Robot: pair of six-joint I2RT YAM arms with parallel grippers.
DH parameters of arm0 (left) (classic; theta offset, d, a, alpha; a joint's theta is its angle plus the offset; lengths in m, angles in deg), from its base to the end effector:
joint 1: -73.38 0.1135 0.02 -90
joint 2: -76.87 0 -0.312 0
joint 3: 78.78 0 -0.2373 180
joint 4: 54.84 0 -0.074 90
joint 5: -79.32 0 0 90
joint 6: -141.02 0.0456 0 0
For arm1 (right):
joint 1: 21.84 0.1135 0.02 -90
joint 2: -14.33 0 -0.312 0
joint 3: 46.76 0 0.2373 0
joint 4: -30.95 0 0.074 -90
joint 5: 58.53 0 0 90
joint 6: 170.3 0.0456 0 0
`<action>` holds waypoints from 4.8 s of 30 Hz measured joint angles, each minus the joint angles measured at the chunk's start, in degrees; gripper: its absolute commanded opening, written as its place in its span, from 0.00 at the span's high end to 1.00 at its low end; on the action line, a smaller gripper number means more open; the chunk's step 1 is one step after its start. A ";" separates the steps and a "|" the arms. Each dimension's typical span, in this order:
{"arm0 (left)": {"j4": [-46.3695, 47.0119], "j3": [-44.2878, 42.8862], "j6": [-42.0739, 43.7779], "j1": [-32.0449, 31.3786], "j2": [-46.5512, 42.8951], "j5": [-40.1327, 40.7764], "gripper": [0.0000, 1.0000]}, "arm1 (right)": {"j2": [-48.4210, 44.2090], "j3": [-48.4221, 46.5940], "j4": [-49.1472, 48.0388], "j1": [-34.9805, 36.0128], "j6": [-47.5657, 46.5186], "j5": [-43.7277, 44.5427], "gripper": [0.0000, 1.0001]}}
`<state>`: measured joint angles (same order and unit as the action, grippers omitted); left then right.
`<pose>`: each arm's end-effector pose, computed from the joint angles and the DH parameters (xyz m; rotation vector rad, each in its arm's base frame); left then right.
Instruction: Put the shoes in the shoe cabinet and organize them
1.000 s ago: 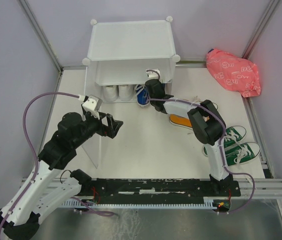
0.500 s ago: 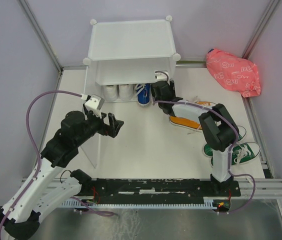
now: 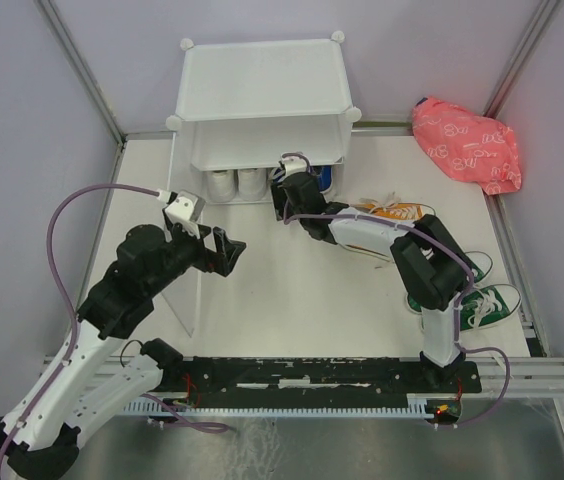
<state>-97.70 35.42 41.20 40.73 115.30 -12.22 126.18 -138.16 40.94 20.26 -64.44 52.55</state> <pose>0.0849 -0.0558 0.3846 0.3900 1.8348 -0.5402 0.3515 0.2955 0.2611 -0.2540 2.0560 0.2358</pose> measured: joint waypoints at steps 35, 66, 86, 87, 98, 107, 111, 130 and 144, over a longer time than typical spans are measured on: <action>-0.07 0.96 0.00 0.00 -1.01 1.44 0.01 | 15.37 -10.36 -11.02 0.39 -3.63 12.74 0.83; -0.44 0.98 0.00 0.00 -2.38 1.42 0.01 | 13.25 -9.05 -6.60 -2.25 1.51 13.03 0.36; -0.46 0.98 0.00 0.00 -2.05 1.49 0.01 | 6.54 -0.87 -2.56 -2.10 5.49 12.61 0.19; -0.46 0.98 0.00 0.00 -2.03 1.49 0.01 | 4.55 0.50 -0.66 -1.75 6.03 13.03 0.17; -0.44 0.98 0.02 0.00 -1.31 1.22 0.01 | -12.92 0.37 34.01 0.52 27.87 18.05 0.09; -0.46 0.94 0.07 0.00 -1.27 0.96 0.01 | -28.06 8.83 48.48 -3.52 43.06 18.95 0.14; -0.46 0.35 0.09 0.00 -0.44 0.37 0.01 | -29.99 9.60 49.68 -6.91 49.44 17.92 0.15; -3.04 -3.80 0.15 0.00 1.97 -2.01 0.01 | -12.61 8.55 36.87 -17.77 79.36 2.89 0.26; -3.48 -4.00 2.01 0.00 4.22 -1.99 0.01 | -7.82 8.55 32.70 -18.25 85.99 2.82 0.29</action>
<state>-101.17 31.42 43.21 40.73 119.52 -14.21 118.35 -129.62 73.63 2.01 21.55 55.37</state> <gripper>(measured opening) 0.992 0.718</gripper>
